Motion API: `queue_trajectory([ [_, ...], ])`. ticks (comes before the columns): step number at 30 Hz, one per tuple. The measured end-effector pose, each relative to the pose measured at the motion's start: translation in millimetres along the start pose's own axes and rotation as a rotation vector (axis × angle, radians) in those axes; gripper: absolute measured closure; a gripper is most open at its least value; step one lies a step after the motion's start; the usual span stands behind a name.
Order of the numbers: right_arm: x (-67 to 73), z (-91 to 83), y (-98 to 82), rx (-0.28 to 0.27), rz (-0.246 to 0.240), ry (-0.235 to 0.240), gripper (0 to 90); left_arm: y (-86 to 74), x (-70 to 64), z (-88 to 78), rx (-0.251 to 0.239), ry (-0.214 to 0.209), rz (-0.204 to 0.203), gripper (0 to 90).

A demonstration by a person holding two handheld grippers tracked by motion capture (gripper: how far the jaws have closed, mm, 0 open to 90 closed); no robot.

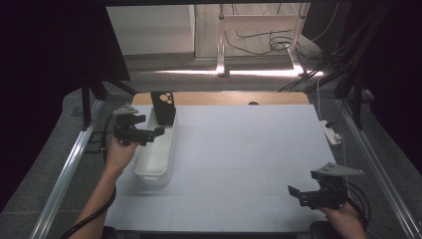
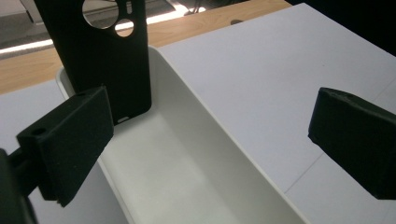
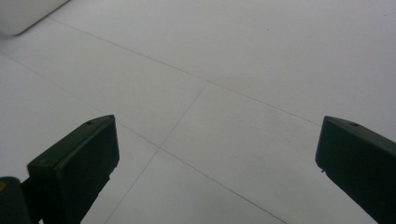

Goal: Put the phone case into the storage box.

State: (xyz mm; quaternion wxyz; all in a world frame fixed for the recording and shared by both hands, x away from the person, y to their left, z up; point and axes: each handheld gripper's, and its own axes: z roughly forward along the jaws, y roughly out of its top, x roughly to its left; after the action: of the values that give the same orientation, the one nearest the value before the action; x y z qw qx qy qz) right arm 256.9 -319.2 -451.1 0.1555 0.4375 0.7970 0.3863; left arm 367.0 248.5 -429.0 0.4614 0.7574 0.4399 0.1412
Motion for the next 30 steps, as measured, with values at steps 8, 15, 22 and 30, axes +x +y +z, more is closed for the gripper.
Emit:
queue_trajectory([
  [8, 0.6, 0.0, 0.1, -0.003, -0.003, -0.002, 0.0, -6.5, -12.9, -5.1, 0.038, -0.003, 0.076, 0.3],
  [15, 0.7, -0.2, 0.0, -0.008, -0.003, -0.005, 0.0, -12.0, -23.5, -13.0, 0.026, -0.056, 0.093, 0.5],
  [22, 0.7, -0.2, 0.1, -0.009, -0.004, -0.006, 0.0, -23.0, -31.6, -21.8, 0.025, -0.068, 0.084, 0.0],
  [30, 0.5, -0.3, 0.1, -0.010, -0.002, -0.010, 0.0, -34.9, -38.4, -34.1, 0.020, -0.052, 0.073, 0.0],
])
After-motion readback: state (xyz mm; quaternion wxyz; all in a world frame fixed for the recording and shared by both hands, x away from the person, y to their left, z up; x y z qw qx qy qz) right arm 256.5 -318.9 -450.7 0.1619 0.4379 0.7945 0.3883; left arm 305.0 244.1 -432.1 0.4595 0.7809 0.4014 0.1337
